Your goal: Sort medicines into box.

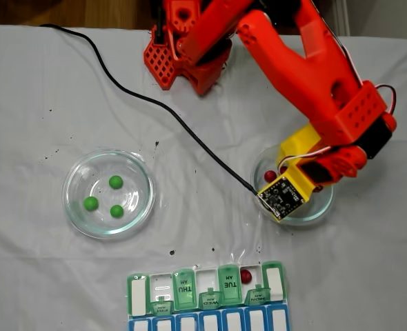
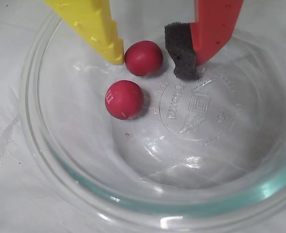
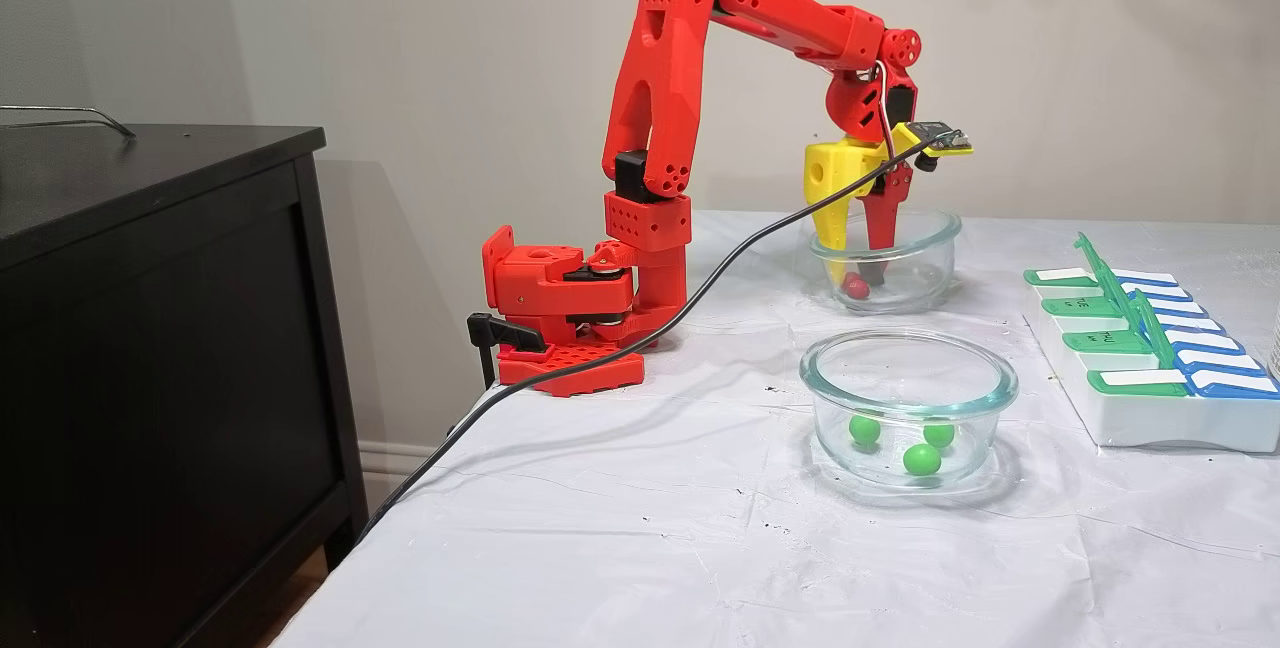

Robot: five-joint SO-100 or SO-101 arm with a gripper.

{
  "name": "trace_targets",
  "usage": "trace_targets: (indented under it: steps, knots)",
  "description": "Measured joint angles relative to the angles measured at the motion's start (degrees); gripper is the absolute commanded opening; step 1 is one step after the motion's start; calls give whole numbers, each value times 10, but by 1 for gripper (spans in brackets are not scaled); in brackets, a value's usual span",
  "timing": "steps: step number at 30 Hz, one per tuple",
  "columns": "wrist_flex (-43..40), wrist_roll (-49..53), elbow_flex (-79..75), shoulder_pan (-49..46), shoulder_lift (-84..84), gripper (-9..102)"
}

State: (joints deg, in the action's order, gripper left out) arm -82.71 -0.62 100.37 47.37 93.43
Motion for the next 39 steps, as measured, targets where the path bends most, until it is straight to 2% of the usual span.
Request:
trace_targets:
  steps: [19, 34, 39]
  knots:
    - [-2, -11, 11, 0, -24, 0]
    - [-6, -18, -37, -18, -23, 0]
    - [25, 4, -34, -41, 10, 0]
